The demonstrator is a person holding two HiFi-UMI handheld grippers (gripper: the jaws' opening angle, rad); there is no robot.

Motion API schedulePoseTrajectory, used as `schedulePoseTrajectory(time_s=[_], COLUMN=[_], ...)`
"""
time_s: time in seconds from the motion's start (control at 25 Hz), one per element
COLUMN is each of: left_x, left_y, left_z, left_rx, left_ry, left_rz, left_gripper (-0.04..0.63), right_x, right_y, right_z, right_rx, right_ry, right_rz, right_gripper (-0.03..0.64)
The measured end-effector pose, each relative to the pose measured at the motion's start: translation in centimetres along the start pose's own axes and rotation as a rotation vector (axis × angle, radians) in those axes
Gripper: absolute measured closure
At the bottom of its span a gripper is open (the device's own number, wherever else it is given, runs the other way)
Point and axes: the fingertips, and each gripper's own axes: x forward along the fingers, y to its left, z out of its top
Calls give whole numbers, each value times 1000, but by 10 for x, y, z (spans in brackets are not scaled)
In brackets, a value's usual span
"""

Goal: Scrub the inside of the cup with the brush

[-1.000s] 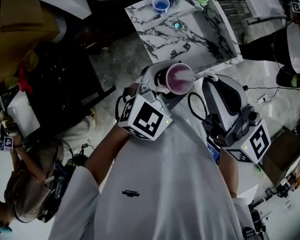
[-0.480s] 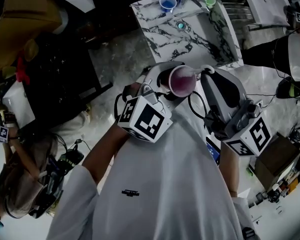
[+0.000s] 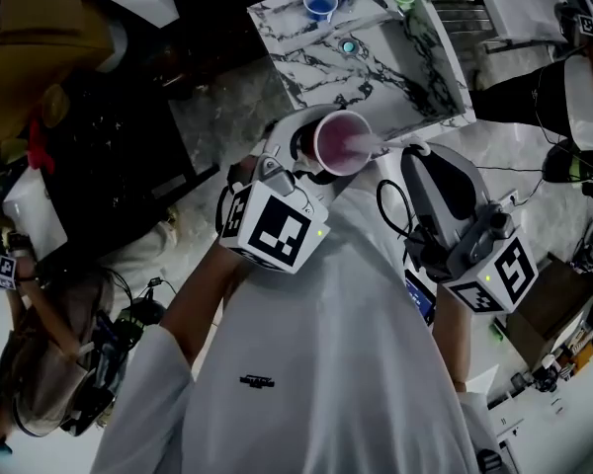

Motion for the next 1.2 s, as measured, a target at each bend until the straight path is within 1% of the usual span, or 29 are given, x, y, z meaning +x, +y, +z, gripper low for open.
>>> schedulePoseTrajectory(time_s=[0.16,0.4,0.64,0.8,0.96,1.2], left_x=[2,9,15,17,16,13], left_y=[2,-7,-16,-22,-23,-24], left_z=[1,-1,0,4,6,3], left_rx=[4,17,43,45,46,45], left_ry=[1,7,20,12,6,11], left_rz=[9,-6,-22,-33,-22,-12], left_gripper=[337,337,337,337,337,337], right_x=[-5,-3,2,8,11,1], right_y=[8,26,27,23,13,-3], right_z=[-3,-9,-5,2,4,-1], right_rx=[7,13,15,-8,-28,-63], right_ry=[4,5,-15,-34,-41,-20], right_rz=[14,66,82,77,58,-1], right_gripper=[594,594,592,592,594,594])
